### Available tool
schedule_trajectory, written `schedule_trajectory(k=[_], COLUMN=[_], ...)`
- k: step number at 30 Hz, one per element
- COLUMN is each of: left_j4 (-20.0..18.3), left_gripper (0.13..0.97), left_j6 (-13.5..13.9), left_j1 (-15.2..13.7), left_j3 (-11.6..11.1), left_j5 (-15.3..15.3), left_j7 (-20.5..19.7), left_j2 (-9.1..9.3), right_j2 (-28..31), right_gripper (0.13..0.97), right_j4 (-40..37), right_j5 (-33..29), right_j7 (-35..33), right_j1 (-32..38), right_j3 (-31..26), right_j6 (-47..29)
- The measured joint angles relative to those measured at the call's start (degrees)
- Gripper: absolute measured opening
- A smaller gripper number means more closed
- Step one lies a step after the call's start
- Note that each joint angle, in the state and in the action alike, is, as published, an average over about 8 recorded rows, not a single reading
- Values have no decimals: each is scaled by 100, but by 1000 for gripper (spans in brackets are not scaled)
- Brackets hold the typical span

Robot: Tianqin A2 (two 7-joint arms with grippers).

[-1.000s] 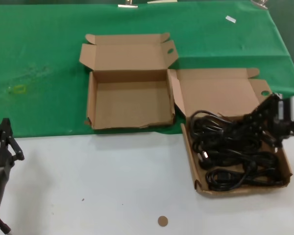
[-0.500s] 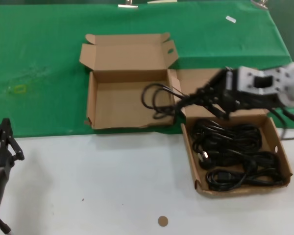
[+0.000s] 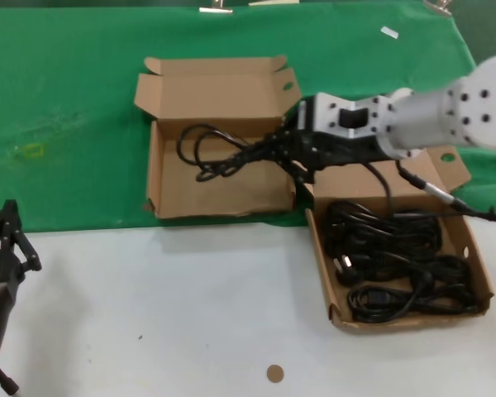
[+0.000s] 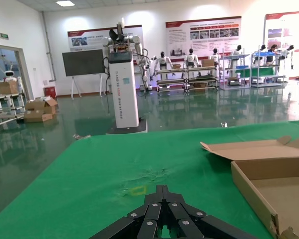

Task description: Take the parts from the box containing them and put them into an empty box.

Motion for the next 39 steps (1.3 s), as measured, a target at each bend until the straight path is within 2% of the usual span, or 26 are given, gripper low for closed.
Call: schedule_trajectory(k=[11,23,35,39], left_j4=[0,0,0,0], left_gripper=[144,144,144,144], left_j6=[0,0,0,0], left_j1=[0,0,0,0], left_j3=[0,0,0,0], left_j5=[0,0,0,0], left_j7=[0,0,0,0], left_j2=[0,0,0,0], right_j2=[-789,-1345,-1490,-1501], right_gripper=[162,162,203,259], right_j4=[-1138,-2404,-2798,-2828], right_j5=[-153,-84,-25,-7], right_j7=[-322,-889,-1098,-1129], right_j1=[400,789,903,917], right_j3=[-195,-208,-219,-219], right_j6=[412,978,1179,1199])
